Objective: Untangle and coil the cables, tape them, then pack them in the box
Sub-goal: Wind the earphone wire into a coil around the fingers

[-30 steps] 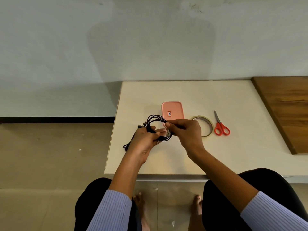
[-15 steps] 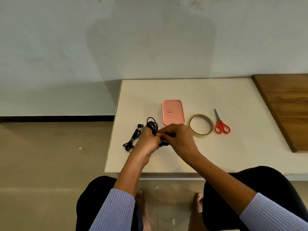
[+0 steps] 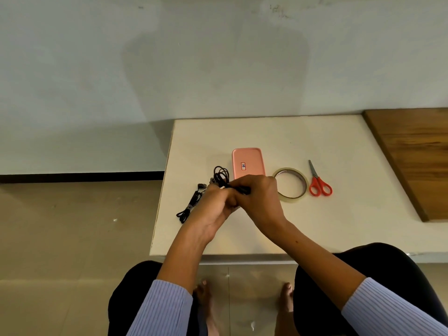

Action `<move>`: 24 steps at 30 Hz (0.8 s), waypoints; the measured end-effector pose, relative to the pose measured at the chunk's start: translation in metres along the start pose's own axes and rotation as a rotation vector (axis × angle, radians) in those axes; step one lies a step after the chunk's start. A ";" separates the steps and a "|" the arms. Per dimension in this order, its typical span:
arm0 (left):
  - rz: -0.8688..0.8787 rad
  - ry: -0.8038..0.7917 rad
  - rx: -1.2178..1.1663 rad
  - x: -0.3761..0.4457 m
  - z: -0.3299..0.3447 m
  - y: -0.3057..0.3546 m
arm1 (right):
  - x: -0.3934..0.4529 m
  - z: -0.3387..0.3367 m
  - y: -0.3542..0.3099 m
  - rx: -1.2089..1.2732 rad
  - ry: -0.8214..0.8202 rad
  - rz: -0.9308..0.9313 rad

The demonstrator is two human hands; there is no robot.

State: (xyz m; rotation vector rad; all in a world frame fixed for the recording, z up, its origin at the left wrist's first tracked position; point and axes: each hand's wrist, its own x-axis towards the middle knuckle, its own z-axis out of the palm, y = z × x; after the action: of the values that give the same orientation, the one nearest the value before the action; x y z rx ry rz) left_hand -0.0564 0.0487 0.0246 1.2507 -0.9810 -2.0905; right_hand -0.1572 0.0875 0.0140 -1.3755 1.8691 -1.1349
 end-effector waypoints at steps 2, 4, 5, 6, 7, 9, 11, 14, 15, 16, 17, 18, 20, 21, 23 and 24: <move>-0.018 0.021 -0.174 0.001 0.002 0.002 | 0.002 0.001 0.000 0.011 0.015 -0.018; -0.026 0.038 -0.277 0.004 0.001 0.000 | 0.004 0.000 -0.001 0.060 0.035 0.003; -0.028 0.047 -0.296 0.006 0.000 -0.002 | 0.005 -0.001 -0.001 0.089 0.048 0.015; -0.028 0.057 -0.301 0.007 0.000 -0.003 | 0.006 -0.002 -0.001 0.112 0.062 0.023; -0.026 0.066 -0.295 0.008 0.000 -0.005 | 0.007 -0.003 -0.001 0.124 0.070 0.024; -0.005 0.089 -0.264 0.009 0.002 -0.010 | 0.006 -0.004 -0.002 0.102 0.069 -0.008; 0.042 0.138 -0.241 0.008 0.003 -0.012 | 0.003 -0.002 -0.003 0.043 0.065 -0.078; 0.079 0.141 -0.252 0.007 0.004 -0.011 | 0.002 -0.001 -0.002 -0.015 0.083 -0.143; 0.076 0.117 -0.264 0.006 0.005 -0.011 | 0.002 -0.002 0.000 -0.022 0.096 -0.150; 0.066 0.095 -0.277 0.006 0.005 -0.012 | 0.002 -0.002 0.001 -0.025 0.105 -0.147; 0.053 0.084 -0.289 0.006 0.006 -0.012 | 0.002 -0.002 0.001 -0.022 0.109 -0.136; 0.039 0.086 -0.303 0.006 0.006 -0.012 | 0.001 -0.001 0.000 -0.016 0.109 -0.123; 0.008 0.106 -0.340 0.006 0.007 -0.013 | 0.000 0.000 -0.001 -0.024 0.113 -0.136; -0.003 0.112 -0.358 0.007 0.006 -0.013 | -0.001 0.001 0.000 -0.037 0.112 -0.158; -0.021 0.102 -0.371 0.007 0.006 -0.012 | -0.001 0.001 0.001 -0.059 0.105 -0.187; -0.028 0.094 -0.368 0.007 0.005 -0.011 | 0.000 0.000 0.001 -0.068 0.105 -0.189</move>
State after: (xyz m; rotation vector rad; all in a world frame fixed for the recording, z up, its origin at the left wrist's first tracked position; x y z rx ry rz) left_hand -0.0650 0.0522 0.0136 1.1622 -0.5094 -2.0921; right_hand -0.1575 0.0874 0.0127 -1.5864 1.8967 -1.2684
